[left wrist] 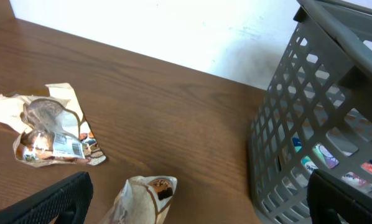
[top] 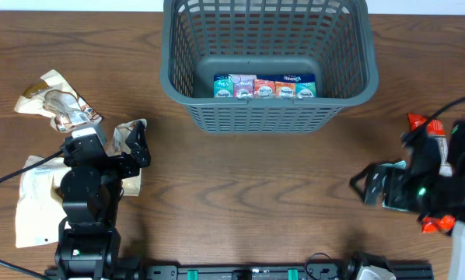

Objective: Pack container
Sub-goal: 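Release the tissues and withdraw the right gripper to the right, then lower the right gripper onto the mint-green snack and grasp it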

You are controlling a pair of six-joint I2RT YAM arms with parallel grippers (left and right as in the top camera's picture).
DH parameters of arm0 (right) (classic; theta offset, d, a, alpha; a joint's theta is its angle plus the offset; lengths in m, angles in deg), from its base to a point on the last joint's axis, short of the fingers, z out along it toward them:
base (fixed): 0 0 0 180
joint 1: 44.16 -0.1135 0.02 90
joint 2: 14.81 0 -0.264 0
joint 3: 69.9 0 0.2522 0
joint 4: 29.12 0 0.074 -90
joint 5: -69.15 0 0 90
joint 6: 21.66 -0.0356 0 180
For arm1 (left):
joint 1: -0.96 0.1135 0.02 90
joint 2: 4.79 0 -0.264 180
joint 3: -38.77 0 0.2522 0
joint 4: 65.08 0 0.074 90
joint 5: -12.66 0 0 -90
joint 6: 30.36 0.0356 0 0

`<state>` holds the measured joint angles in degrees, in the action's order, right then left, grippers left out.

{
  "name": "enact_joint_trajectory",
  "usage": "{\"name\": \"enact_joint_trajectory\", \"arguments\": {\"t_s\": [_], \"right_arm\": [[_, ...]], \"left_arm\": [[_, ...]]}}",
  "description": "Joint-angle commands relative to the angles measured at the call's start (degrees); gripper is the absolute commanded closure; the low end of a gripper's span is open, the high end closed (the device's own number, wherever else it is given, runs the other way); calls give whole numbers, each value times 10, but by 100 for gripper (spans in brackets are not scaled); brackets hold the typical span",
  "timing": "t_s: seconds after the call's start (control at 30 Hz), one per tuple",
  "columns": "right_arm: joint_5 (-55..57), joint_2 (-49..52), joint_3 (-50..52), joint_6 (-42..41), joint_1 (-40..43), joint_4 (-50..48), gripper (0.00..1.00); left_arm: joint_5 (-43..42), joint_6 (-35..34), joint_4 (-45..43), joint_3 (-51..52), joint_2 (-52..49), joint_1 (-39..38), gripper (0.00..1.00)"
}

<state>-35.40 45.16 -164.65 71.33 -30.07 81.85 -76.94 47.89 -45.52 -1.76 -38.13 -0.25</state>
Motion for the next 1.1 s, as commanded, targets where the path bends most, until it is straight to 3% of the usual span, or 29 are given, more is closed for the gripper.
{"name": "enact_joint_trajectory", "arguments": {"t_s": [0.0, 0.2, 0.4, 0.63, 1.07], "right_arm": [[23, -37, 55, 18, -2, -15, 1], [139, -35, 55, 40, -2, -124, 1], [245, 36, 56, 65, 8, -203, 1], [186, 177, 57, 141, 63, -235, 1], [141, 334, 58, 170, 121, -274, 1]], "left_arm": [[1, 9, -1, -13, 1, 3, 1], [-13, 9, 0, -13, 1, 3, 1], [-30, 9, 2, -13, 1, 3, 1], [-29, 9, 6, -13, 1, 3, 1], [-29, 9, 6, -13, 1, 3, 1]]}}
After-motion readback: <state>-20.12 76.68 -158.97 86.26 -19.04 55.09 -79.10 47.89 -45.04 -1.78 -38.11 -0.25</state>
